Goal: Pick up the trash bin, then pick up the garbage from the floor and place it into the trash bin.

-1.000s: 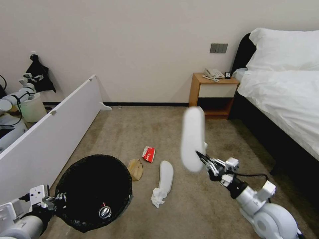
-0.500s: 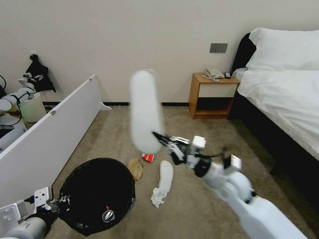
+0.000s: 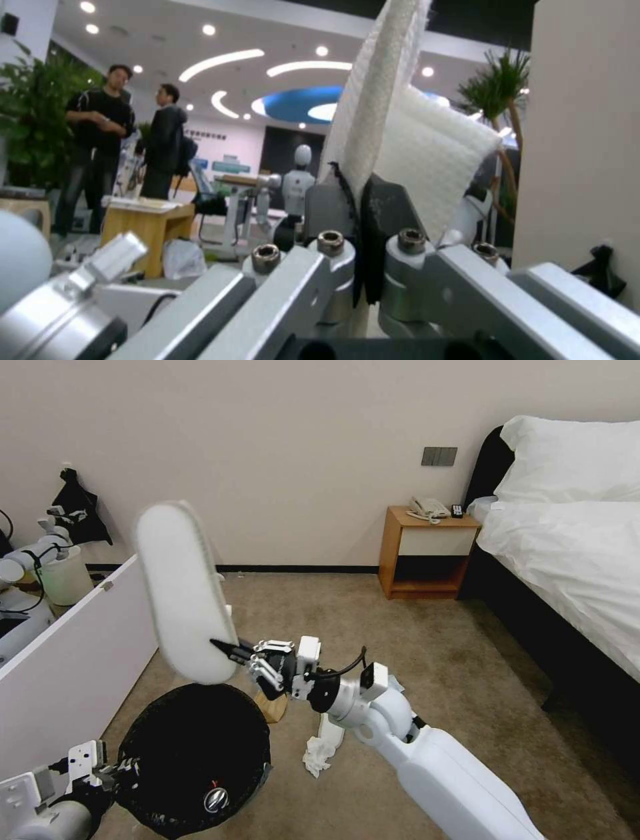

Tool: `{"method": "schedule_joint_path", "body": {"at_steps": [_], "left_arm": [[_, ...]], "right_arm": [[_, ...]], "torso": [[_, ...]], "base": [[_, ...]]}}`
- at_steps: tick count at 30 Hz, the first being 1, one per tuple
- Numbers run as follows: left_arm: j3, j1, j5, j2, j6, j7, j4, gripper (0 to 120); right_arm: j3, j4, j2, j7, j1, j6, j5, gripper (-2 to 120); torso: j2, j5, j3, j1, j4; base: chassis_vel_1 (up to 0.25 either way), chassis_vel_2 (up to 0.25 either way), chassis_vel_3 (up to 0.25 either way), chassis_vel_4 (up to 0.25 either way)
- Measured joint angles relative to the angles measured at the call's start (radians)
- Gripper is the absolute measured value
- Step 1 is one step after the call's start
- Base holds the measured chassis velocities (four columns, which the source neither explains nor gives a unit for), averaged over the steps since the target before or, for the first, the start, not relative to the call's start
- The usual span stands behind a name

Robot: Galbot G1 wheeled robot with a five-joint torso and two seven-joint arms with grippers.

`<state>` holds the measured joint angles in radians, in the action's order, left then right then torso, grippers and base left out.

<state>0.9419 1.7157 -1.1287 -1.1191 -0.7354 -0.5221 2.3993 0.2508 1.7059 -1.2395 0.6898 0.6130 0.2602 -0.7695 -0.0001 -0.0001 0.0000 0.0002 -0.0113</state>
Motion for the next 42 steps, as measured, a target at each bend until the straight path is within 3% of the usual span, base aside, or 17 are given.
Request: {"method": "schedule_joint_path", "body": {"at_steps": [14, 32, 39, 42], "left_arm": [[-0.002, -0.007, -0.011, 0.005, 0.0, 0.0, 0.001, 3], [0.0, -0.012, -0.024, 0.008, 0.0, -0.001, 0.003, 3], [0.002, -0.013, -0.028, 0.009, 0.0, -0.002, 0.003, 3], [0.002, -0.013, -0.028, 0.009, 0.0, -0.002, 0.003, 3]], "right_arm": [[0.021, -0.104, -0.007, 0.072, 0.033, 0.043, 0.127, 0], [0.023, -0.174, 0.001, 0.127, 0.055, 0.072, 0.186, 0], [0.015, -0.178, 0.011, 0.142, 0.064, 0.071, 0.188, 23], [0.013, -0.178, 0.011, 0.143, 0.065, 0.071, 0.188, 26]], "torso": [[0.0, 0.0001, 0.0, 0.0, 0.0001], [0.0, 0.0002, 0.0, 0.0, 0.0001], [0.0, 0.0002, 0.0, 0.0, 0.0], [0.0, 0.0001, 0.0, 0.0, 0.0]], "base": [[0.0, 0.0, 0.0, 0.0], [0.0, 0.0, 0.0, 0.0], [0.0, 0.0, 0.0, 0.0], [0.0, 0.0, 0.0, 0.0]]}}
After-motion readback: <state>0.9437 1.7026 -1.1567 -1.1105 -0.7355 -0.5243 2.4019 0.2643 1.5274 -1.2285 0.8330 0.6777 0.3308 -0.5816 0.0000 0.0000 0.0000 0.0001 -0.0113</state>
